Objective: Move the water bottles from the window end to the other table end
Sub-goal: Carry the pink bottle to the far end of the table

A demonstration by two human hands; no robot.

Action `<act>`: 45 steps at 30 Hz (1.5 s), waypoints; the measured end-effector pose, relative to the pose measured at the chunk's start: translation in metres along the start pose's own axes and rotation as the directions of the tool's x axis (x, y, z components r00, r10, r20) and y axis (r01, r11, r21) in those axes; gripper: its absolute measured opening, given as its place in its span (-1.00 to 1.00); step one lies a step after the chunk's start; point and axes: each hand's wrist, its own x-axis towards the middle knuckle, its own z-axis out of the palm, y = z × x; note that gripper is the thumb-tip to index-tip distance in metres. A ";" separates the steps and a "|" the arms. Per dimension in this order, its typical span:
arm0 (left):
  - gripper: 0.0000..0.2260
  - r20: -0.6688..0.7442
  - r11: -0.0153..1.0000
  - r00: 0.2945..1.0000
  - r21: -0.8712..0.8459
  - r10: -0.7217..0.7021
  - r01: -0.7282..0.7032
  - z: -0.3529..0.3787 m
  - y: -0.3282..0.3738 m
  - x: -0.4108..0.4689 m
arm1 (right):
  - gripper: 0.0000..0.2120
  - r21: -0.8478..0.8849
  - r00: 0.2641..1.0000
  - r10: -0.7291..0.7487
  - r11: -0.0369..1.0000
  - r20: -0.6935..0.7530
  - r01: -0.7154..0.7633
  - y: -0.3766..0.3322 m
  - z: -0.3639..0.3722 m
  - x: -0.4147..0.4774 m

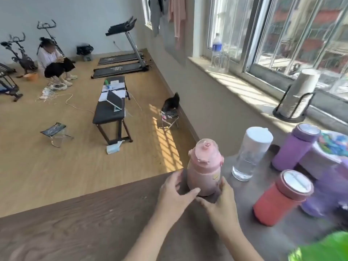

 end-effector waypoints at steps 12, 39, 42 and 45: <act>-0.28 0.026 0.987 1.000 -0.161 0.007 -0.002 0.024 -0.014 0.035 | -0.31 0.017 0.997 -0.023 1.000 0.067 0.022 0.022 -0.011 0.024; -0.31 -0.614 0.951 0.732 -0.267 -0.294 0.158 -0.451 -0.201 -0.178 | -0.38 0.060 0.644 -0.194 0.973 0.740 0.224 -0.138 0.445 -0.199; -0.34 -0.639 0.945 0.704 -0.290 -0.310 0.153 -0.474 -0.218 -0.185 | -0.35 0.046 0.611 -0.203 0.964 0.765 0.262 -0.145 0.474 -0.211; -0.35 -0.641 0.942 0.701 -0.305 -0.311 0.139 -0.486 -0.233 -0.186 | -0.27 0.019 0.610 -0.208 0.953 0.765 0.301 -0.146 0.493 -0.215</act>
